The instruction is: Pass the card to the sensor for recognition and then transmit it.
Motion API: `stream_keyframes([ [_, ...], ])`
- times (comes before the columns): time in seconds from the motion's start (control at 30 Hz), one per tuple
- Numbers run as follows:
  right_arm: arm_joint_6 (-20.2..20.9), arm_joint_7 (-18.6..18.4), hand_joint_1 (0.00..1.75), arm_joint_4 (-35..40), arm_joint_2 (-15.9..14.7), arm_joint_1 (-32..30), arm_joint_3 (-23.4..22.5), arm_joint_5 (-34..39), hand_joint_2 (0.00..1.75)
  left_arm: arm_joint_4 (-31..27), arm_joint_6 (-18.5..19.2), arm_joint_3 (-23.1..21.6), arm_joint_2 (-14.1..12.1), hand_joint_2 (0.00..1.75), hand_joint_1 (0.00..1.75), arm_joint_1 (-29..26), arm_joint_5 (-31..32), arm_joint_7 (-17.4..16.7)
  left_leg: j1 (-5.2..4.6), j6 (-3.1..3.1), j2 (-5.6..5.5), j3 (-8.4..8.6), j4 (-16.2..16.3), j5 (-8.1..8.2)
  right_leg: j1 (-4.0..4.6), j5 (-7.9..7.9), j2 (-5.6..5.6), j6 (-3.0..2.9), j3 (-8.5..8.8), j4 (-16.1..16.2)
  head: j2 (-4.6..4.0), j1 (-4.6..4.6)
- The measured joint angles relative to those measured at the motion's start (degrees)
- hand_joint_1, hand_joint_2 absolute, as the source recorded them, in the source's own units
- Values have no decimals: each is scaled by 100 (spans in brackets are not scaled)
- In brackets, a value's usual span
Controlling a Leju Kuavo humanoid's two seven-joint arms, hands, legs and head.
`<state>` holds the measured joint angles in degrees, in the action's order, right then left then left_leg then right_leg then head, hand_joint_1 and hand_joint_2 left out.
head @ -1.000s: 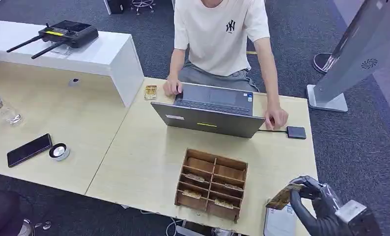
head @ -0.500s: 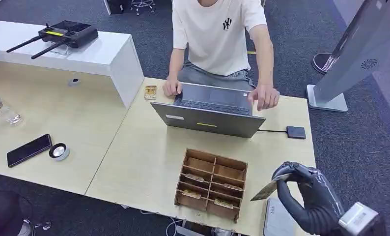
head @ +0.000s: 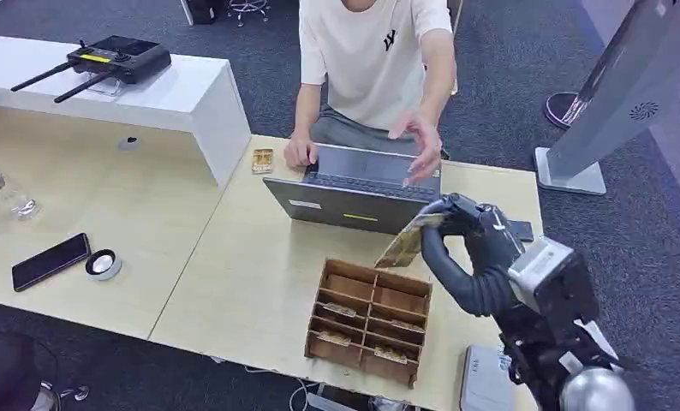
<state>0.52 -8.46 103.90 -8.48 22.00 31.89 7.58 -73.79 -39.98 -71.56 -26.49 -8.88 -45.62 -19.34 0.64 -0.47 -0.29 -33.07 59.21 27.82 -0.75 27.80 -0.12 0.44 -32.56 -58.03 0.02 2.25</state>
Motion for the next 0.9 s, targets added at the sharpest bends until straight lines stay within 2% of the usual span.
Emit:
stream_keyframes([
  [0.27,-402,-341,175,-1082,560,863,201,-866,175,101,0,-529,-68,175,0,369,-334,81,1,-2,-6,-2,0,-4,0,0,-3,0,-1,-2,0,0],
  [0.43,-573,-605,175,-1521,869,1173,275,-1402,175,122,0,-734,-89,175,0,527,-247,-98,0,-2,-9,-3,0,-4,0,0,-5,-1,-1,-3,0,0],
  [0.63,-807,-397,175,-1976,1058,1254,299,-2210,175,157,0,-964,-101,175,0,698,-343,-35,0,-2,-12,-5,0,-4,0,0,-9,0,-2,-2,0,2],
  [0.8,-1254,-450,175,-2013,1208,1167,240,-3358,175,162,0,-1007,-90,175,0,716,96,-256,0,-2,-12,-5,0,-4,0,0,-9,0,-3,-1,0,0],
  [0.9,-1338,-345,175,-2017,1237,1094,210,-3598,175,175,0,-1010,-74,175,0,715,116,-225,0,-2,-11,-4,0,-3,-1,0,-7,0,-3,-1,0,2],
])
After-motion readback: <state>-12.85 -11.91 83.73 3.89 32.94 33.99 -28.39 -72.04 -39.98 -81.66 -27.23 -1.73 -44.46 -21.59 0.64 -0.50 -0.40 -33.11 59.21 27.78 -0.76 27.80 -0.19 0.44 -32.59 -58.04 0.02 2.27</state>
